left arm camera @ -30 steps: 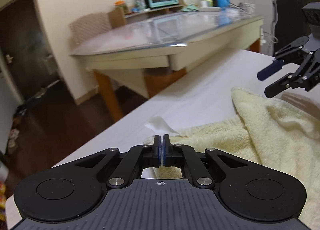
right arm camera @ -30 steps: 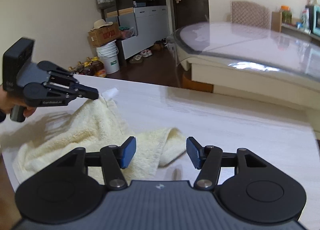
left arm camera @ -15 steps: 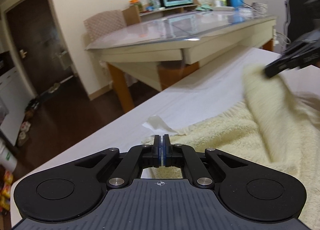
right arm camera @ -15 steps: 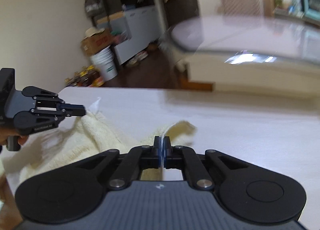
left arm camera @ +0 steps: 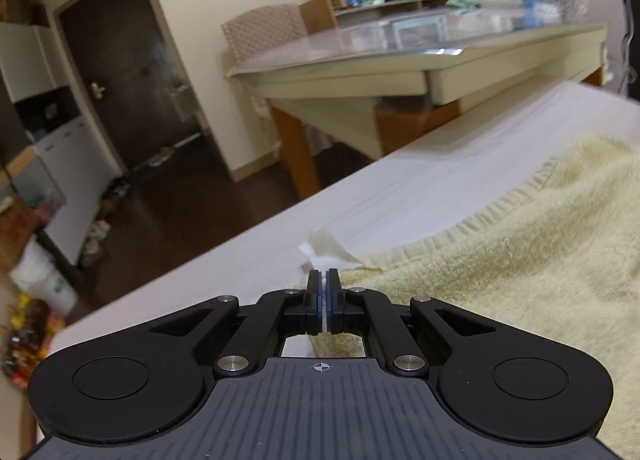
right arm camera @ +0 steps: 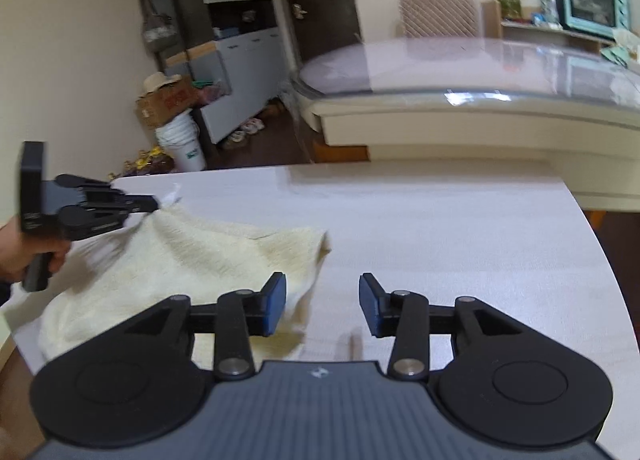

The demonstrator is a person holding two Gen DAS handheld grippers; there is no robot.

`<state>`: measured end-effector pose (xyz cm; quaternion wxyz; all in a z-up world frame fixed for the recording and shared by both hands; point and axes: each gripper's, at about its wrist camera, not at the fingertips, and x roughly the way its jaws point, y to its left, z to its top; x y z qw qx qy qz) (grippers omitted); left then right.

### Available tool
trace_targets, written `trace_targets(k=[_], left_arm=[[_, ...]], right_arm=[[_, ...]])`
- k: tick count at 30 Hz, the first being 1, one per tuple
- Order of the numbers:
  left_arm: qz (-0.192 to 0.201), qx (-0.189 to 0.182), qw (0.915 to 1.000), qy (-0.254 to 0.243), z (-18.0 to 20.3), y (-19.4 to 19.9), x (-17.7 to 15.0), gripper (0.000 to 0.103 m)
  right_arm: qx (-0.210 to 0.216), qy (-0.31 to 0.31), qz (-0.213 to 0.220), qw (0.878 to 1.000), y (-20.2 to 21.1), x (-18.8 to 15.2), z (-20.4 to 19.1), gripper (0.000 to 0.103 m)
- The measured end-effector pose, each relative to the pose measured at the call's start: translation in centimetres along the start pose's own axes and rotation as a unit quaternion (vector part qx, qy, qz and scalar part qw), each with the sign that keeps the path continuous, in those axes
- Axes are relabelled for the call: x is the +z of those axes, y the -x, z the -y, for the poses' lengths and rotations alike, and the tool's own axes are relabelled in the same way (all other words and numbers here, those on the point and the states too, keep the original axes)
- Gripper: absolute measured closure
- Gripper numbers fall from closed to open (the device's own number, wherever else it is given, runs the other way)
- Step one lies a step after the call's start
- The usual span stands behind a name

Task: Fold towel
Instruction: 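Lift the towel with both tools and spread it out across the table, then lower the towel flat and open both tools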

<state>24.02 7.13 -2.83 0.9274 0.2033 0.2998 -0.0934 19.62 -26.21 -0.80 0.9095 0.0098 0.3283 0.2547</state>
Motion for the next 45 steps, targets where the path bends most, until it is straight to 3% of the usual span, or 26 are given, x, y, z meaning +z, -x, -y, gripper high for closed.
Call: trace_targets(k=[7, 12, 18, 21, 24, 27, 31, 34, 38, 41, 44, 45], left_arm=[[-0.015, -0.010, 0.9997, 0.014, -1.0, 1.2, -1.0, 0.101], [-0.020, -0.008, 0.9998, 0.004, -0.9, 1.5, -1.6, 0.101], [-0.018, -0.011, 0.9998, -0.006, -0.8, 1.4, -1.5, 0.101], [-0.017, -0.019, 0.9997, -0.003, -1.1, 1.5, -1.6, 0.101], [-0.014, -0.022, 0.9997, 0.005, -1.3, 1.4, -1.7, 0.101], [-0.012, -0.013, 0.9998, 0.010, -1.3, 0.9, -1.5, 0.101], [-0.012, -0.003, 0.9997, 0.019, -1.3, 0.4, -1.1, 0.097], [-0.014, -0.004, 0.9990, 0.041, -1.7, 0.6, -1.0, 0.096], [-0.013, -0.018, 0.9980, 0.060, -2.4, 2.6, -1.3, 0.093], [-0.007, -0.036, 0.9973, 0.063, -2.6, 5.0, -1.9, 0.078], [0.005, -0.072, 0.9956, 0.060, -2.2, 8.3, -2.8, 0.060], [0.007, -0.082, 0.9951, 0.056, -1.8, 9.4, -3.1, 0.059]], right_arm=[[0.003, 0.034, 0.000, 0.999, -0.5, 1.3, -1.0, 0.057], [-0.006, 0.079, -0.006, 0.997, -5.5, 4.8, -2.0, 0.059], [-0.038, 0.133, -0.054, 0.989, -12.1, 6.5, -2.8, 0.064], [-0.041, 0.163, -0.094, 0.981, -13.5, 5.9, -3.4, 0.067], [-0.046, 0.179, -0.094, 0.978, -13.3, 5.6, -3.8, 0.067], [-0.063, 0.183, -0.078, 0.978, -13.8, 5.5, -3.6, 0.056], [-0.073, 0.170, -0.058, 0.981, -14.3, 5.9, -2.9, 0.058], [-0.057, 0.150, -0.035, 0.986, -12.1, 6.0, -2.6, 0.061], [0.008, 0.162, -0.004, 0.987, -5.5, 4.6, -3.5, 0.061], [0.054, 0.221, -0.005, 0.974, -0.4, 1.9, -5.3, 0.063], [0.071, 0.284, -0.022, 0.956, 3.4, -1.3, -6.7, 0.068], [0.073, 0.303, -0.027, 0.950, 4.4, -2.2, -7.1, 0.070]])
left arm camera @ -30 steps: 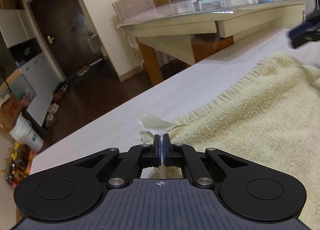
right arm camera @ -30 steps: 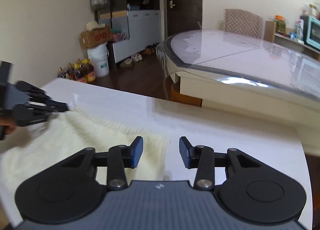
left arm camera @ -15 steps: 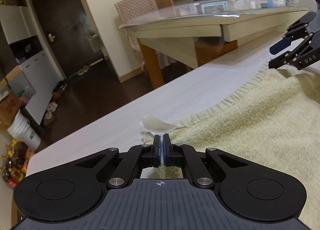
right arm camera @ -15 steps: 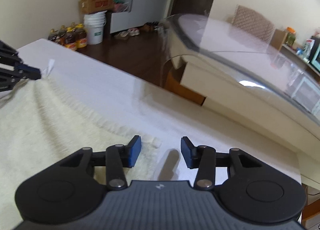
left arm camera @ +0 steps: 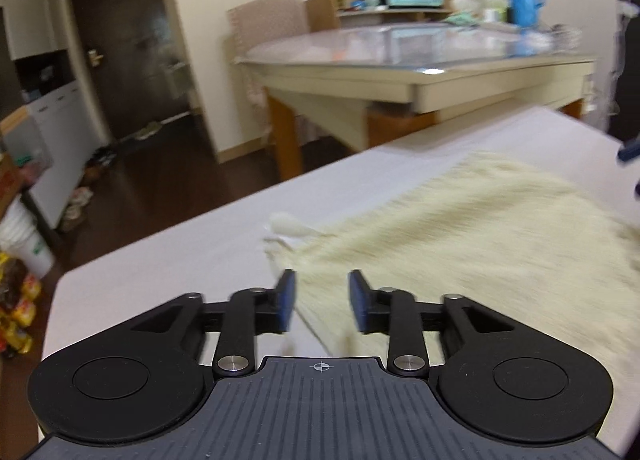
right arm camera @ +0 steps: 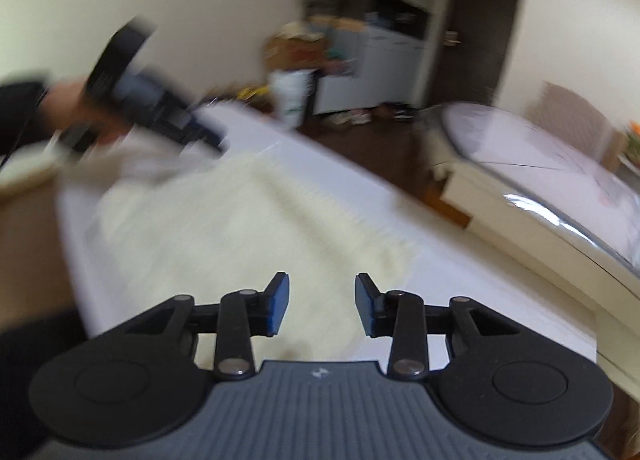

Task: Fold towel
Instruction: 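Lower the towel flat and open both tools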

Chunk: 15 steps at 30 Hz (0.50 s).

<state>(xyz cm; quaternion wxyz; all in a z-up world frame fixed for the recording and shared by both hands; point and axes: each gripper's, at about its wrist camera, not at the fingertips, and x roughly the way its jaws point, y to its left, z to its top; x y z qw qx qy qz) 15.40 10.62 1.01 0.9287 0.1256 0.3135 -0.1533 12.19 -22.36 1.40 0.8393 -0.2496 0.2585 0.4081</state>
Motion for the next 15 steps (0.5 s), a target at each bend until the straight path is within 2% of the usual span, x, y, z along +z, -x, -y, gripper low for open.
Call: trace_targets(k=[3, 7, 10, 15], left_arm=[[-0.003, -0.020, 0.9998, -0.008, 1.4, 1.8, -1.1, 0.049], [-0.007, -0.040, 0.9991, -0.010, 2.9, 3.3, -2.3, 0.028], [-0.006, -0.052, 0.9986, -0.001, 3.4, 3.8, -3.0, 0.024], [-0.004, -0.061, 0.9981, 0.003, 3.6, 4.3, -3.4, 0.020]], right_arm=[[0.000, 0.067, -0.026, 0.997, 1.4, -1.7, -2.9, 0.070], [-0.003, 0.130, -0.049, 0.990, 1.4, -2.8, -5.2, 0.070], [0.001, 0.153, -0.062, 0.986, 0.7, -3.3, -6.1, 0.070], [0.001, 0.147, -0.046, 0.988, -0.2, -3.4, -6.0, 0.071]])
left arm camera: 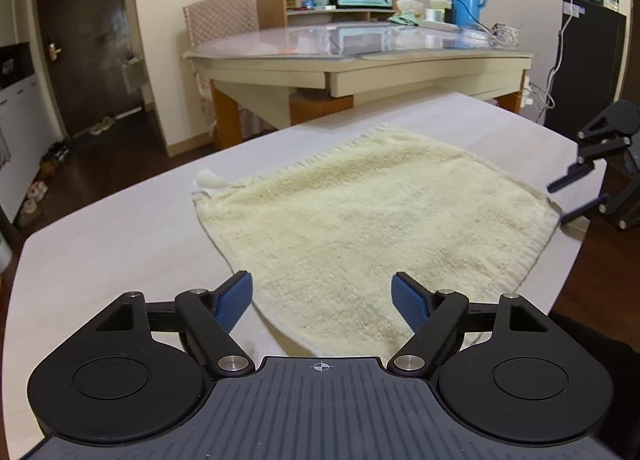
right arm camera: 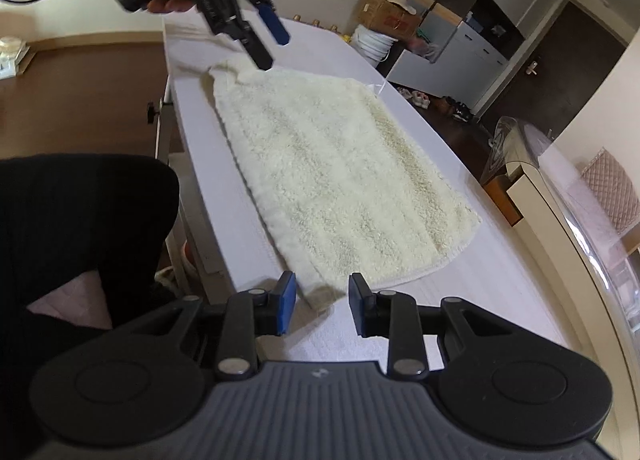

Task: Fold towel
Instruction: 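Lower the towel flat and open both tools, then grasp a corner of the flat towel with the right tool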

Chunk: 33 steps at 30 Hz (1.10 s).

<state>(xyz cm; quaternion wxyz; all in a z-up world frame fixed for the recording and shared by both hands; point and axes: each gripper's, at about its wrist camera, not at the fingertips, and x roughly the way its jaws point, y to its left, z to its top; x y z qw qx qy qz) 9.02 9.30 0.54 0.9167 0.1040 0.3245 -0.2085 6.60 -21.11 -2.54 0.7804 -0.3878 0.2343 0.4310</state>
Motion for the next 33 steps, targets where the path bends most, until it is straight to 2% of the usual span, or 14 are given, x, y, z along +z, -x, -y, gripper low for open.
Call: trace_targets(k=[4, 6, 8, 13, 21, 29, 32, 33], left_arm=[[0.000, -0.001, 0.9999, 0.011, -0.5, 0.0, -0.2, 0.019], [-0.001, 0.000, 0.9999, 0.016, -0.8, -0.1, -0.3, 0.019], [-0.002, 0.001, 0.9999, 0.016, -0.8, -0.1, -0.4, 0.019], [-0.009, 0.004, 0.9999, 0.006, -0.5, 0.1, -0.8, 0.019], [-0.042, -0.003, 0.9987, -0.027, 1.0, 0.8, -2.5, 0.021], [-0.035, 0.008, 0.9981, -0.050, 2.7, 2.0, -2.8, 0.021], [-0.030, 0.008, 0.9977, -0.060, 3.3, 2.1, -2.6, 0.021], [-0.028, 0.008, 0.9979, -0.058, 3.3, 2.0, -2.6, 0.021]], right_arm=[[-0.002, -0.010, 0.016, 1.000, -0.7, 0.0, 0.2, 0.072], [0.000, -0.013, 0.020, 1.000, -1.1, 0.1, 0.3, 0.077], [0.002, -0.007, 0.018, 1.000, -1.2, 0.3, 0.2, 0.086], [-0.012, 0.029, 0.000, 1.000, -0.9, 0.6, -1.3, 0.092], [0.004, 0.029, -0.005, 1.000, 2.4, 0.4, -2.3, 0.093], [0.030, 0.044, -0.017, 0.998, 2.5, -0.1, -3.8, 0.093], [0.008, 0.048, -0.009, 0.999, 2.7, -0.6, -4.5, 0.091], [-0.003, 0.047, -0.003, 0.999, 2.8, -0.9, -4.6, 0.088]])
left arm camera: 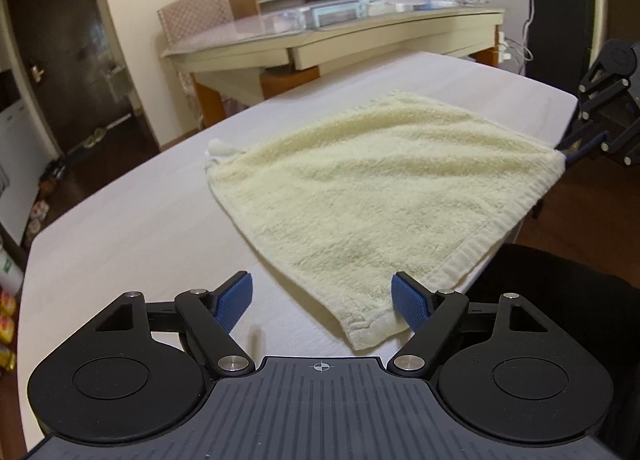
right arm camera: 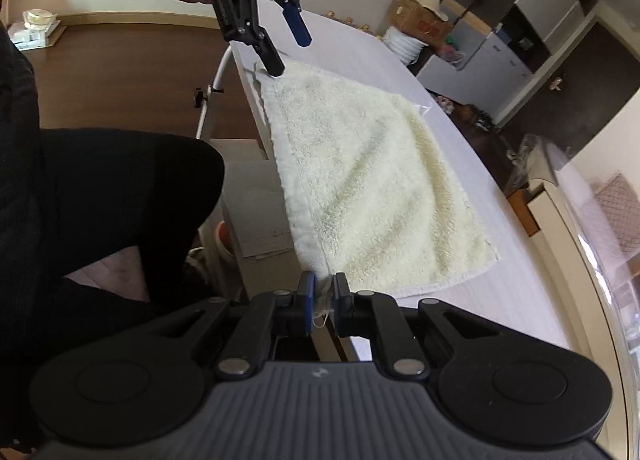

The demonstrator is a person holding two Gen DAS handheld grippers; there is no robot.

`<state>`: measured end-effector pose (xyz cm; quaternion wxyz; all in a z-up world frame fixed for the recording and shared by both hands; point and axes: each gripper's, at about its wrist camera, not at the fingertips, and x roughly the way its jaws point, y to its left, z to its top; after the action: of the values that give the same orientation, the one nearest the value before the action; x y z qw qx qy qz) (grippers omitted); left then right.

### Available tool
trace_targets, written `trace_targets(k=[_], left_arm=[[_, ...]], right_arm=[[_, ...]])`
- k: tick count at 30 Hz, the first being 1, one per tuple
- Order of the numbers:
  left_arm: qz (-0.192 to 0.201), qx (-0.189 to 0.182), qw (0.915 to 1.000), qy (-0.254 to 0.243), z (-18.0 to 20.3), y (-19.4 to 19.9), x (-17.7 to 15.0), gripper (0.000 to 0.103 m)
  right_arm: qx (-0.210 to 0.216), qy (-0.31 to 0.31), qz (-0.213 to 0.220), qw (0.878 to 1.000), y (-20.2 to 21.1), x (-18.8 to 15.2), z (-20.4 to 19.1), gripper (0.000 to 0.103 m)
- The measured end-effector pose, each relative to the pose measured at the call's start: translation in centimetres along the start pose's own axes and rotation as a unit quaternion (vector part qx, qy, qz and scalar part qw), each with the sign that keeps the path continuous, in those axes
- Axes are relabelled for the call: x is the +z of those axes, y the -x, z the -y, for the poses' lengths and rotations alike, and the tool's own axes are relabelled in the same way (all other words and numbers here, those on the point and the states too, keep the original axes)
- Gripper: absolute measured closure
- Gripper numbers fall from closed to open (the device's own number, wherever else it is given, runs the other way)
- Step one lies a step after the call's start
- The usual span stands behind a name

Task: Fold towel
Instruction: 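Grasp a corner of the flat towel with the right tool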

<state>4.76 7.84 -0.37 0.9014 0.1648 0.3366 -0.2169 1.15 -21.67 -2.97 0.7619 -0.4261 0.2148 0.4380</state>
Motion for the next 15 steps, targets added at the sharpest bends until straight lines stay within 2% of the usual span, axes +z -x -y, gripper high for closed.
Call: trace_targets(k=[2, 3, 7, 10, 12, 15], left_arm=[[0.001, 0.000, 1.0000, 0.005, -0.1, -0.3, 0.0, 0.021], [0.001, 0.001, 1.0000, 0.008, -0.2, -0.5, 0.0, 0.021], [0.000, 0.000, 0.9998, 0.019, -0.3, -0.9, -0.3, 0.021], [0.000, -0.002, 0.9995, 0.030, -0.5, -1.1, -0.6, 0.021], [0.001, -0.002, 0.9994, 0.035, -0.5, -1.1, -0.6, 0.021], [0.002, -0.001, 0.9993, 0.037, -0.4, -0.9, -0.6, 0.021]], right_arm=[[-0.017, 0.000, 0.007, 1.000, 0.2, -0.6, -0.5, 0.069], [-0.024, 0.005, 0.009, 1.000, 0.2, -0.8, -0.9, 0.067], [-0.068, 0.023, 0.014, 0.997, 0.6, -1.8, -2.4, 0.067], [-0.118, 0.082, 0.002, 0.990, -0.1, -2.7, -4.3, 0.064], [-0.133, 0.122, -0.012, 0.983, -1.1, -3.3, -5.5, 0.062], [-0.156, 0.159, -0.010, 0.975, -2.5, -3.7, -6.7, 0.062]])
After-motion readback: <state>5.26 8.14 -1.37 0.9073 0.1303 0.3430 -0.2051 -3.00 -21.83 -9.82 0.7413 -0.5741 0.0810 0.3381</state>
